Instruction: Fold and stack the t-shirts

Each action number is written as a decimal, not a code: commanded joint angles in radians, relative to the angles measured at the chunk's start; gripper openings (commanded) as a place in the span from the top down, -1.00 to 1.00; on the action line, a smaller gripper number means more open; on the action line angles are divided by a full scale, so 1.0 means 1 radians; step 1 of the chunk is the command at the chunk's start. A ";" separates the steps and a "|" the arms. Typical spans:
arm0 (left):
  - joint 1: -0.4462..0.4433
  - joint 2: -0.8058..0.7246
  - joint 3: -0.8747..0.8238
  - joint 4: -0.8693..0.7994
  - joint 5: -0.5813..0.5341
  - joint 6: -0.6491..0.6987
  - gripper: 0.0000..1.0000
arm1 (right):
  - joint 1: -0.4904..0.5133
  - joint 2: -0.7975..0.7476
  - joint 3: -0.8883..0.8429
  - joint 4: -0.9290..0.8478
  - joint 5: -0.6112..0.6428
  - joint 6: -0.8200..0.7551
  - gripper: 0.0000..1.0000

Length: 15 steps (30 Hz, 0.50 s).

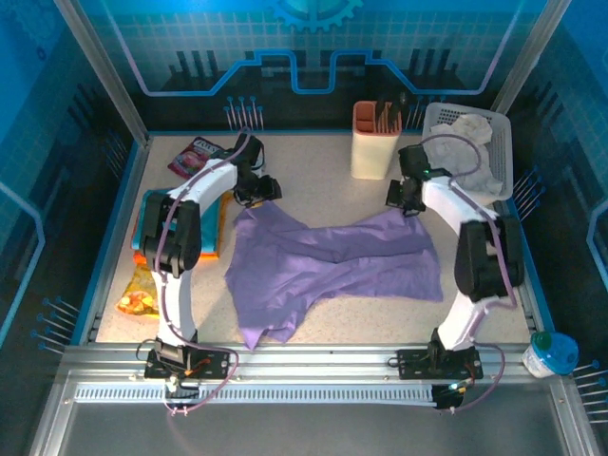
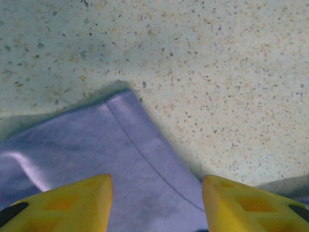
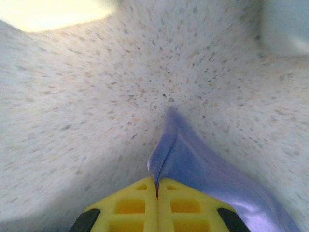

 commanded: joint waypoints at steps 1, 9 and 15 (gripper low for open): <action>-0.007 0.055 0.056 -0.054 0.023 0.003 -0.08 | 0.017 -0.202 -0.125 0.019 -0.014 0.055 1.00; -0.010 0.180 0.148 -0.075 0.032 -0.017 -0.15 | 0.031 -0.547 -0.497 -0.004 0.029 0.148 1.00; -0.022 0.238 0.174 -0.077 0.014 -0.029 0.09 | 0.037 -0.559 -0.619 0.012 0.008 0.178 1.00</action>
